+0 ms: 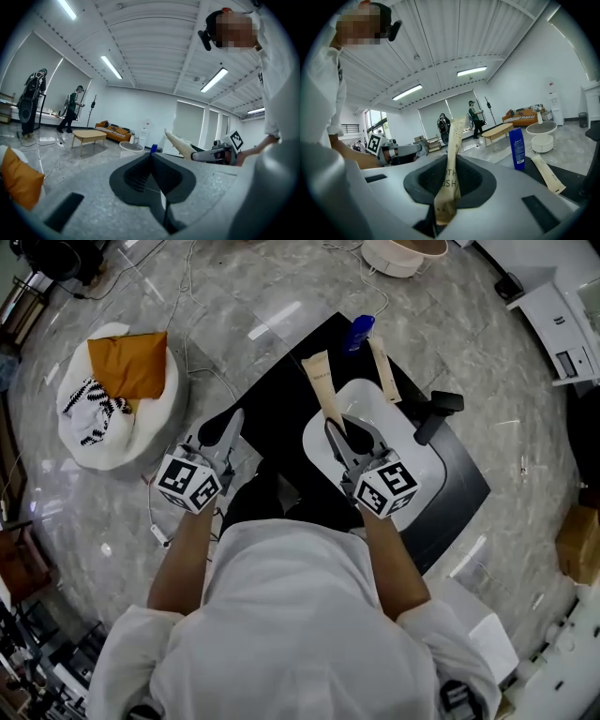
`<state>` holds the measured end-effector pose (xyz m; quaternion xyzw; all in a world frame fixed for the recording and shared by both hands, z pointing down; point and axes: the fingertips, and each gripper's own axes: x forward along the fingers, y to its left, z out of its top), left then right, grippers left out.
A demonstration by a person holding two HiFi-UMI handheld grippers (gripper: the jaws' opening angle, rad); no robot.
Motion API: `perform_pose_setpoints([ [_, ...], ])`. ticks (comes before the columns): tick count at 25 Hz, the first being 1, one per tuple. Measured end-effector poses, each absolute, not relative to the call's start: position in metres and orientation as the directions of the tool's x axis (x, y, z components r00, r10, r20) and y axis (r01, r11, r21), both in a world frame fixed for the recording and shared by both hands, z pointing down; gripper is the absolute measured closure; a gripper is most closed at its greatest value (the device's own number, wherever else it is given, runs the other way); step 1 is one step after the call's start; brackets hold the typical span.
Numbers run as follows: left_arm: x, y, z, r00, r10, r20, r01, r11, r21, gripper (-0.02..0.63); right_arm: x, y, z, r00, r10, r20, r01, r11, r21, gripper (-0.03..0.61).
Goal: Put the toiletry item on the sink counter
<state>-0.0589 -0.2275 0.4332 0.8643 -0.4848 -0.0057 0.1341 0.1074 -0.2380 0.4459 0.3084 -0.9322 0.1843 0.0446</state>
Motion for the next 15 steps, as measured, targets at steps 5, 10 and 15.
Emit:
perform_pose_setpoints([
  [5, -0.083, -0.258, 0.46, 0.575, -0.804, 0.148, -0.806, -0.527, 0.27, 0.597, 0.076, -0.267, 0.466, -0.783, -0.568, 0.254, -0.622, 0.714, -0.321, 0.525],
  [10, -0.109, -0.284, 0.482, 0.597, -0.784, 0.17, -0.789, -0.535, 0.302, 0.597, 0.047, -0.286, 0.491, -0.764, -0.567, 0.309, -0.645, 0.683, -0.342, 0.526],
  [15, -0.12, -0.301, 0.512, 0.626, -0.756, 0.19, -0.765, -0.548, 0.339, 0.597, 0.019, -0.296, 0.528, -0.753, -0.54, 0.376, -0.655, 0.671, -0.349, 0.526],
])
